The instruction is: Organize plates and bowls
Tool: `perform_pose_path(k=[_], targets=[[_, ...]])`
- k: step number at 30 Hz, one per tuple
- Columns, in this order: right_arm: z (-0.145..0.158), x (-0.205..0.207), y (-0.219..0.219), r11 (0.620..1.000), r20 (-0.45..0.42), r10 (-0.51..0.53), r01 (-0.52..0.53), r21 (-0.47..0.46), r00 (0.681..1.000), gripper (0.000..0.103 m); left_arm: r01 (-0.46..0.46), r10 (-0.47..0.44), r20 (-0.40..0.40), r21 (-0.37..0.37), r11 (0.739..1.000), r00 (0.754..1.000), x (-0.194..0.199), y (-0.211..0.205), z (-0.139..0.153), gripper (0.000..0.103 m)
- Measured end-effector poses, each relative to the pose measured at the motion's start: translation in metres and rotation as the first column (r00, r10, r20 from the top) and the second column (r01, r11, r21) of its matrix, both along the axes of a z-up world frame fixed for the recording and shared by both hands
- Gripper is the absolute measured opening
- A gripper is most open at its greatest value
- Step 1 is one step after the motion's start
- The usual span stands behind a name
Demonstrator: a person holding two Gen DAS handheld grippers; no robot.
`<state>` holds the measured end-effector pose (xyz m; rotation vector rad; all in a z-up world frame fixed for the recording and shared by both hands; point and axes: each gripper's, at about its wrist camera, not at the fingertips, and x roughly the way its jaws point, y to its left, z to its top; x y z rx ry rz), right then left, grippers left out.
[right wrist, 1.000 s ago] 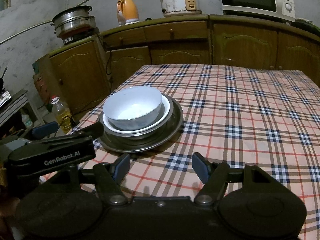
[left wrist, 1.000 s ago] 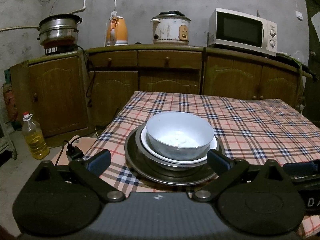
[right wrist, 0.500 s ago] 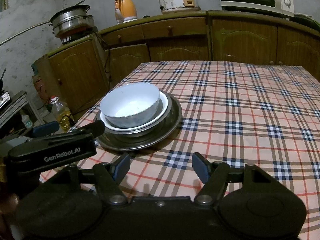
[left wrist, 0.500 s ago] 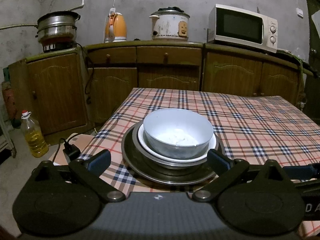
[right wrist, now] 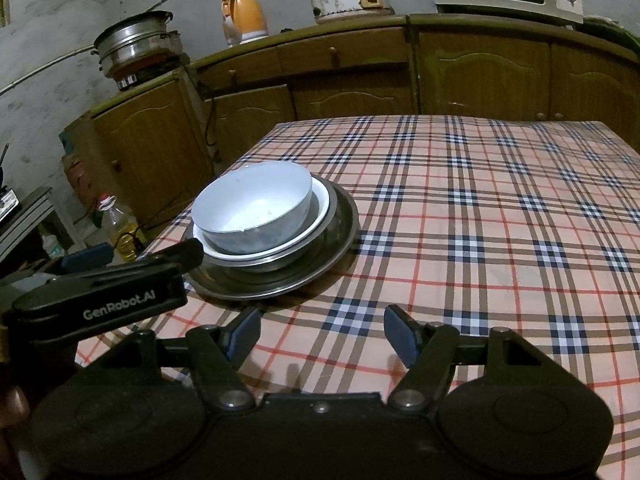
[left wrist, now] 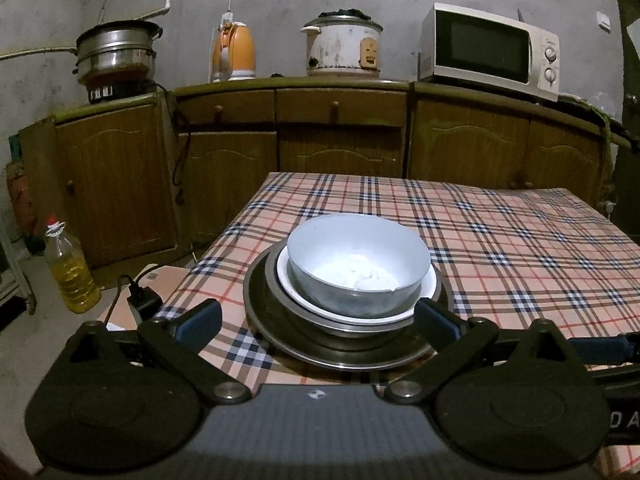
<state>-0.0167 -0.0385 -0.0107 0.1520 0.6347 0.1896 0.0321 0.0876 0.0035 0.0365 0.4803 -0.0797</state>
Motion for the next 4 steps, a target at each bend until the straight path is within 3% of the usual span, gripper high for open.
perform_pose_path(k=[4], targets=[[-0.0015, 0.0028, -0.0027, 1.000, -0.005, -0.004, 0.004, 0.007, 1.000, 0.081, -0.016, 0.016, -0.013, -0.010, 1.000, 1.000, 0.0037, 0.0022, -0.0001, 0.103]])
